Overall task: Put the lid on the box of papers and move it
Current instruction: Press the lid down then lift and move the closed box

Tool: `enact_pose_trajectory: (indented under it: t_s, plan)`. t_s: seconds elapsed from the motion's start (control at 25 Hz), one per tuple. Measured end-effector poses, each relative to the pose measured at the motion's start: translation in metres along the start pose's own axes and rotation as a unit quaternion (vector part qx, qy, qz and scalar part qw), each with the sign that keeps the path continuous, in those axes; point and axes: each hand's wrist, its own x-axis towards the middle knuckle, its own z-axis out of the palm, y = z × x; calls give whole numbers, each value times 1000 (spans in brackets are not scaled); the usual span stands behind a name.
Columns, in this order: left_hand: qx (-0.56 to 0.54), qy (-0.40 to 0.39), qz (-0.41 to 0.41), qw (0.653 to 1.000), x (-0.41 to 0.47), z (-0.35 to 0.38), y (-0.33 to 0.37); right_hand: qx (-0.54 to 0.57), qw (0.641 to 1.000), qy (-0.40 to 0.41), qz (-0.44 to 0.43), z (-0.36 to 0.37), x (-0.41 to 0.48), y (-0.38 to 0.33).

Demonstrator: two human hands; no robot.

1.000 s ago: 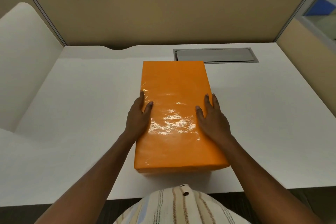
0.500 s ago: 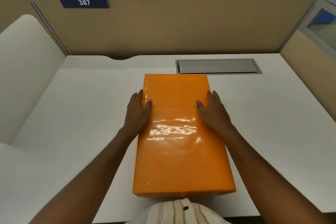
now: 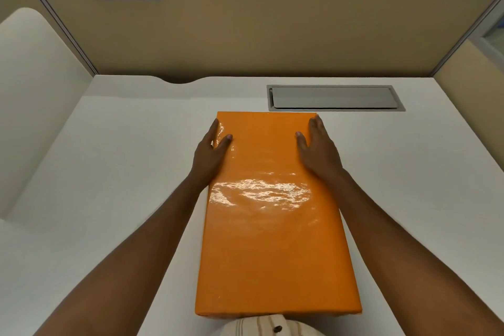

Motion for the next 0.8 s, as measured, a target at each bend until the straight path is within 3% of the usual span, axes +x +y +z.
enact_pose_trajectory:
  t_s: [0.4,0.52,0.64,0.72,0.8]
  plan:
    - [31,-5,14,999,0,2,3,-1,1000,22,-5,4,2,3]
    - [57,14,14,998,-12,-1,14,76,997,27,14,-5,0,-1]
    - [84,67,-1,994,-25,-7,22,204,970,122,49,-19,-12,-2]
    - [81,71,-19,994,-41,-12,24,211,961,171,46,-25,-28,3]
    - [47,71,-13,996,-70,-17,19,214,964,156,37,-27,-53,16]
